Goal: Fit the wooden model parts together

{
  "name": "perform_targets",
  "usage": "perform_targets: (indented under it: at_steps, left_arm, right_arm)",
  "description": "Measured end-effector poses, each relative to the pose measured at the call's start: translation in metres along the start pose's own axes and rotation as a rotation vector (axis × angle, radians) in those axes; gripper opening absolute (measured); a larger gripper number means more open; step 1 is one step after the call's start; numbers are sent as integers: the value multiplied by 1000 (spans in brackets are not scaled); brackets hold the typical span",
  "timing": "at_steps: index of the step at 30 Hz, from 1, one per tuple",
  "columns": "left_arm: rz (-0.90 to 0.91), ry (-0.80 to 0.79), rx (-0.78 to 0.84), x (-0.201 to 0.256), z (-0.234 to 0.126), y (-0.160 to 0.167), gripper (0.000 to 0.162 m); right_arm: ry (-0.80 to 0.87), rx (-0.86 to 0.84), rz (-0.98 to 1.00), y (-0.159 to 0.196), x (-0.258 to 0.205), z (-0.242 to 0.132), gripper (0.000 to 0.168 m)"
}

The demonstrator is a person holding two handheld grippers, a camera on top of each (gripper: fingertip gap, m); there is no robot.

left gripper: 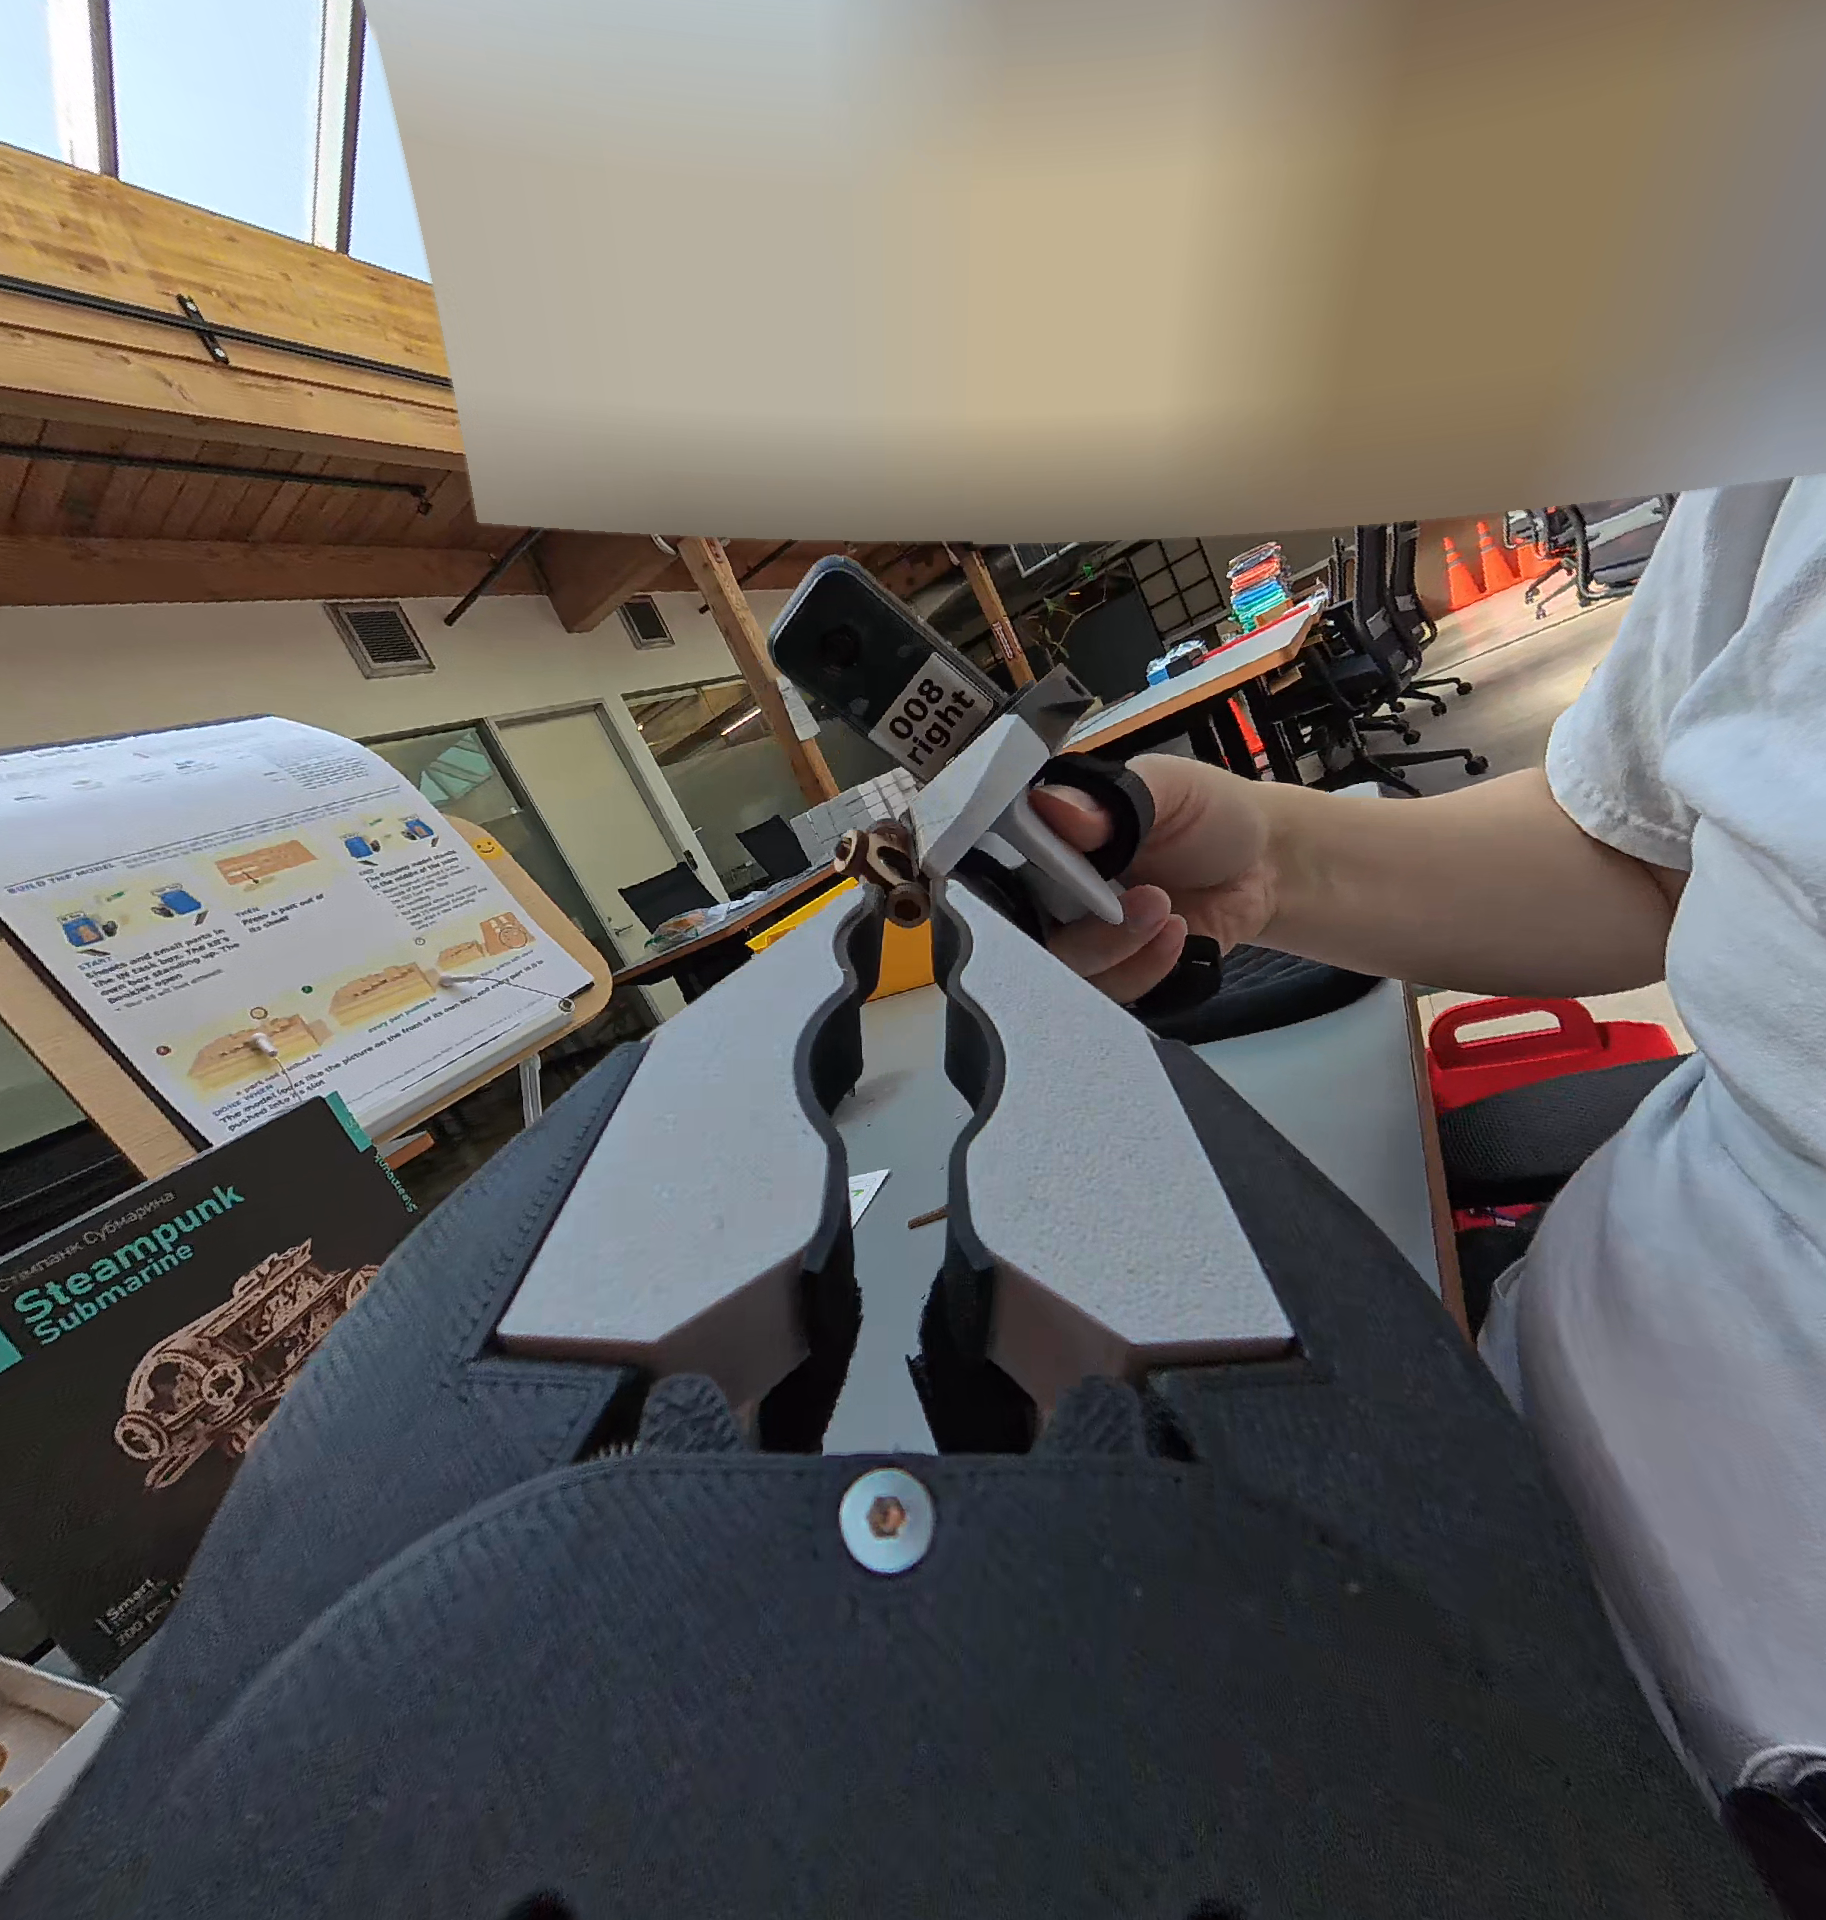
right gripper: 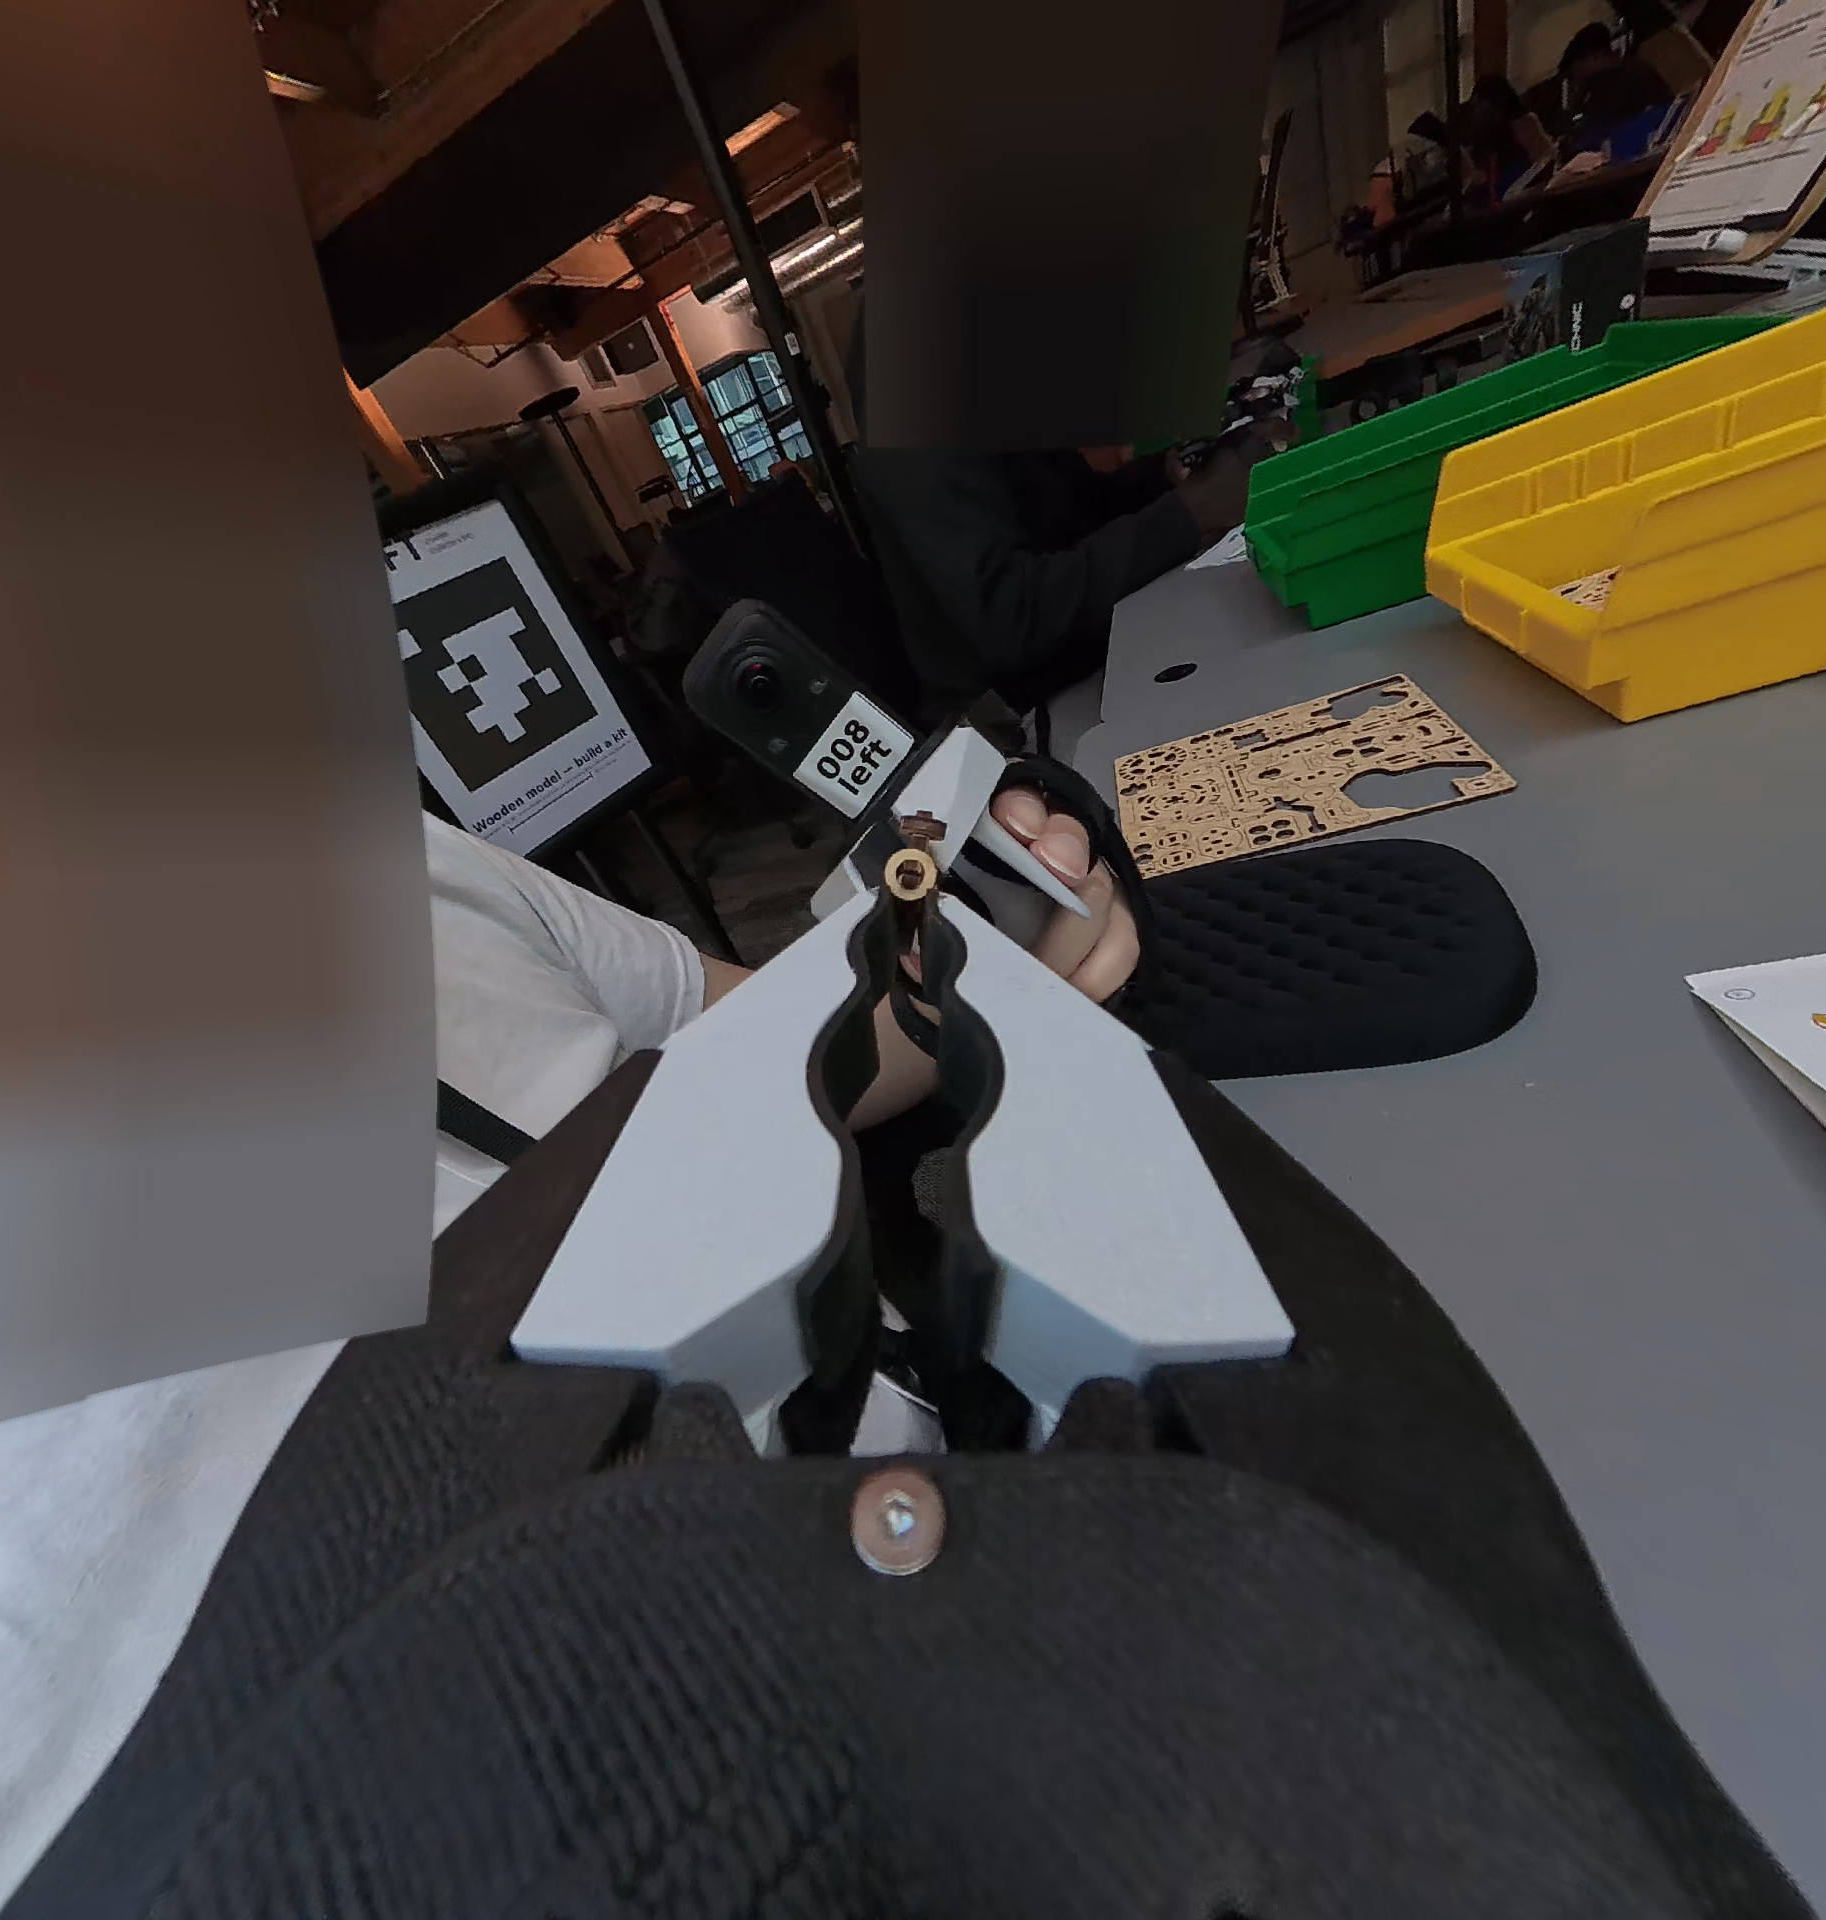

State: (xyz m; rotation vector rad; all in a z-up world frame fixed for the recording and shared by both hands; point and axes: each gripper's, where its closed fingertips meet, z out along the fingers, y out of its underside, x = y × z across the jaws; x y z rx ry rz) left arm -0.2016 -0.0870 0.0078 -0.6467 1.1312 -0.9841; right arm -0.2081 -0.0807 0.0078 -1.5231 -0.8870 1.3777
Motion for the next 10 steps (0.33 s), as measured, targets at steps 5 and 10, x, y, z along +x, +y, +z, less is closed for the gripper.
perform_targets:
  at_steps: [5, 10]
  left_arm:
    - [1, -7, -6, -1, 0, 1, 7]
    - [-19, -27, -93, -6, 4, 14, 6]
  right_arm:
    - [63, -16, -91, 0, 1, 0, 1]
    - [45, 23, 3, 2, 15, -4, 3]
